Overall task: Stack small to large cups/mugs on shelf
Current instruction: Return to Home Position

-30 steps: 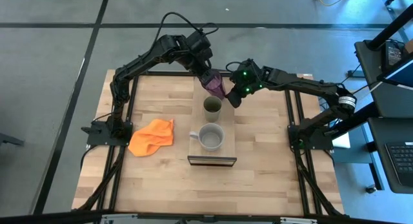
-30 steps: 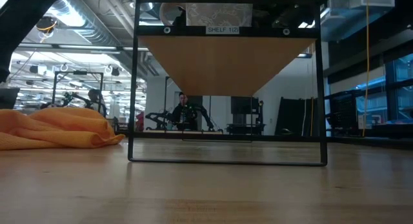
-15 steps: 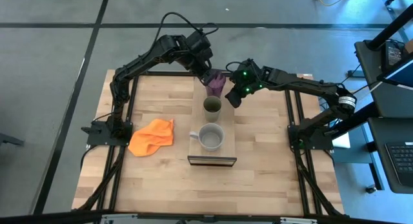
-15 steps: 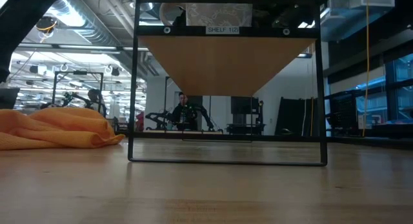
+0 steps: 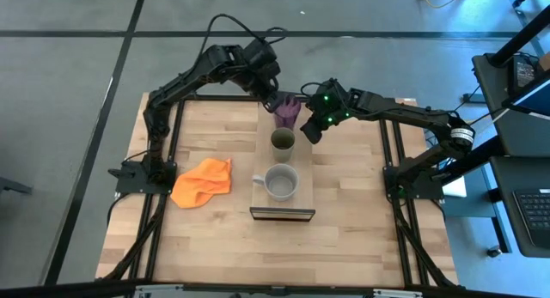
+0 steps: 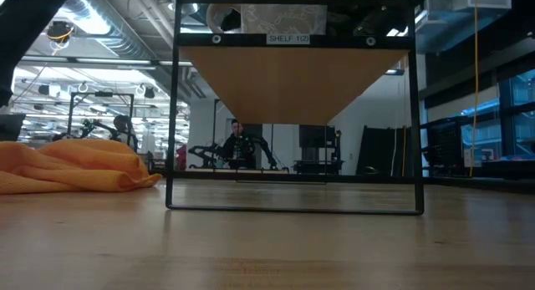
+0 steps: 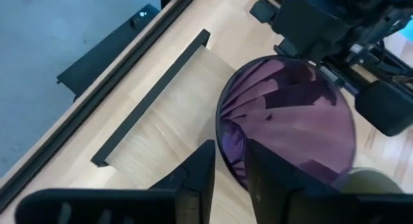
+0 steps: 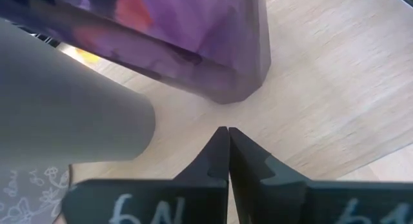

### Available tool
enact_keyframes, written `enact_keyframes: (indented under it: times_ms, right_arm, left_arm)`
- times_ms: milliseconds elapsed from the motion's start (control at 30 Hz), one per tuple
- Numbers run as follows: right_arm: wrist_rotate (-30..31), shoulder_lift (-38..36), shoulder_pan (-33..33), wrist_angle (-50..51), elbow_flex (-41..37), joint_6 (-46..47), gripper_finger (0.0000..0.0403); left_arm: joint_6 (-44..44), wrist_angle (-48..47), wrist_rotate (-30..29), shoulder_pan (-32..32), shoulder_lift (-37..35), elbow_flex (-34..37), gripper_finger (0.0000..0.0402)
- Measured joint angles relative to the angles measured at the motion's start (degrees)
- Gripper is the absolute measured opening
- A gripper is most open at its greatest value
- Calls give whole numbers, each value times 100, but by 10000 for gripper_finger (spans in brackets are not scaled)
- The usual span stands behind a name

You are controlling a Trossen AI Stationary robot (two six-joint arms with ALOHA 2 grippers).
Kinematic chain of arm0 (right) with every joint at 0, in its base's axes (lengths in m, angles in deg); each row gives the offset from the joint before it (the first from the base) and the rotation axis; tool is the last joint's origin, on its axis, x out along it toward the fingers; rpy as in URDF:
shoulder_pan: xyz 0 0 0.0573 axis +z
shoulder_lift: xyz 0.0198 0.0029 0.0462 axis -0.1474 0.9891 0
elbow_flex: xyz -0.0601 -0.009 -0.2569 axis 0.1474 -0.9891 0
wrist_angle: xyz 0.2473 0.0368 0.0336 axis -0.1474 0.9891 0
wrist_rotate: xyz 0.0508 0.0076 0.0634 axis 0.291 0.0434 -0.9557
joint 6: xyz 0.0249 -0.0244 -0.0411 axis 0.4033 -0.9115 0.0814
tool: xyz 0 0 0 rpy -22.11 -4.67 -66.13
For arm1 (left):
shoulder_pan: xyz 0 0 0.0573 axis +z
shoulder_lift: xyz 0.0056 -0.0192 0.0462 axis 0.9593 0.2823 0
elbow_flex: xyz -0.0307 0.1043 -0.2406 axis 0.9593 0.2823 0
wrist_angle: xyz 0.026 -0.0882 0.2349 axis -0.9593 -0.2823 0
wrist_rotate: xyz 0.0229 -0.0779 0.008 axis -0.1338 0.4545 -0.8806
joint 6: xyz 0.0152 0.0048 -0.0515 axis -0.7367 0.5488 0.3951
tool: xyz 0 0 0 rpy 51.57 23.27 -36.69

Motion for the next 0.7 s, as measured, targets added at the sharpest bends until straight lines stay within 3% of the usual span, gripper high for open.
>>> enact_keyframes:
  times_ms: [367,533,700]
  right_arm:
    - [46,-446,-98,-81,93,-59,21]
    - [-2,-930,-98,-86,346,-2,22]
    - [-374,-1394,-87,-29,550,786,22]
  left_arm:
    - [-144,26,-922,-129,-1022,-2,77]
    - [-3,85,-925,-234,-1400,-9,77]
    - [412,167,-930,-633,-1667,-9,76]
